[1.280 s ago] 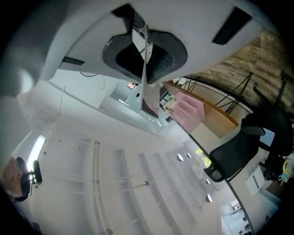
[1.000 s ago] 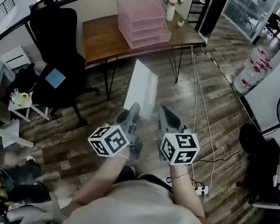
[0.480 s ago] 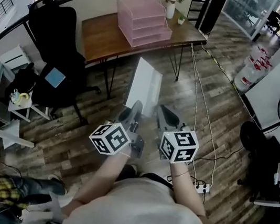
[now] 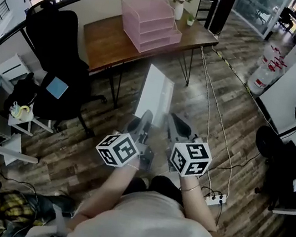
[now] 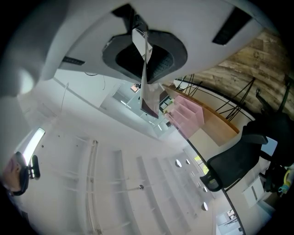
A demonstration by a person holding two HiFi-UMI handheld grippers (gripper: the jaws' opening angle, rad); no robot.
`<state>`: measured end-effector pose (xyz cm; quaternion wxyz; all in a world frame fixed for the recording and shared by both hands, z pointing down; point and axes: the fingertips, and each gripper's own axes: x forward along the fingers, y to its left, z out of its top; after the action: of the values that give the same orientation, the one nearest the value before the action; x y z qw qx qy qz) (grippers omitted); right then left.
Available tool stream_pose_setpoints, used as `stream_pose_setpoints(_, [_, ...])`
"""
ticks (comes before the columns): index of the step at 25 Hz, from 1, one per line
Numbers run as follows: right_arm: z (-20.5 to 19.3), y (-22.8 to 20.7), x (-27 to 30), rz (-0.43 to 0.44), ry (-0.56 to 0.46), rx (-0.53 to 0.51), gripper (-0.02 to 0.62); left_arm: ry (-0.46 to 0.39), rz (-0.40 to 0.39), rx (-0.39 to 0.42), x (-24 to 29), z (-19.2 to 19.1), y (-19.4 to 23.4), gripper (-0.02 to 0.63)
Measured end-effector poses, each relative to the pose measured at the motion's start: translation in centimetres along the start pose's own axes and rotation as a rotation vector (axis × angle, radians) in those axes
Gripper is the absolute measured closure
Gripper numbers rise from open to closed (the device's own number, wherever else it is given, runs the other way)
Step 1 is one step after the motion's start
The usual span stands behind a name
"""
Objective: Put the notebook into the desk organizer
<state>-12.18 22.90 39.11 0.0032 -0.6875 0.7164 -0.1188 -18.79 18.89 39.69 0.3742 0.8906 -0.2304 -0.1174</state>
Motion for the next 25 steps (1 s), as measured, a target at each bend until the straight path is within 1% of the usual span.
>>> stream_pose_setpoints(3, [-0.4,0.4,0.8,0.001,0.008,-0.003,0.586,0.019,0.0,-0.008,0.1,-0.1,0.8,0.589])
stream_pose_setpoints(8, [-0.3,-0.1,2.4,-0.002,0.006,0.008,0.586,0.035,0.004,-0.016,1.0,0.2,2.1,0.589])
stream_pose_setpoints(14, [-0.8,-1.9,5.5,0.04,0.029,0.027,0.586,0.03,0.018,-0.021,4.1,0.7,3.6,0.589])
stream_pose_setpoints(18, [0.3,-4.6,7.9,0.058,0.015,0.023,0.586,0.004,0.027,-0.016,7.4,1.5,4.3,0.589])
stream_pose_setpoints(23, [2.7,-9.3,11.4,0.073,-0.006,0.012,0.586,-0.027,0.034,0.005,12.6,3.0,4.6,0.589])
stream_pose_setpoints(25, [3.5,-11.1,12.8,0.082,-0.009,0.019,0.586,-0.047,0.041,0.002,14.7,3.6,4.9,0.589])
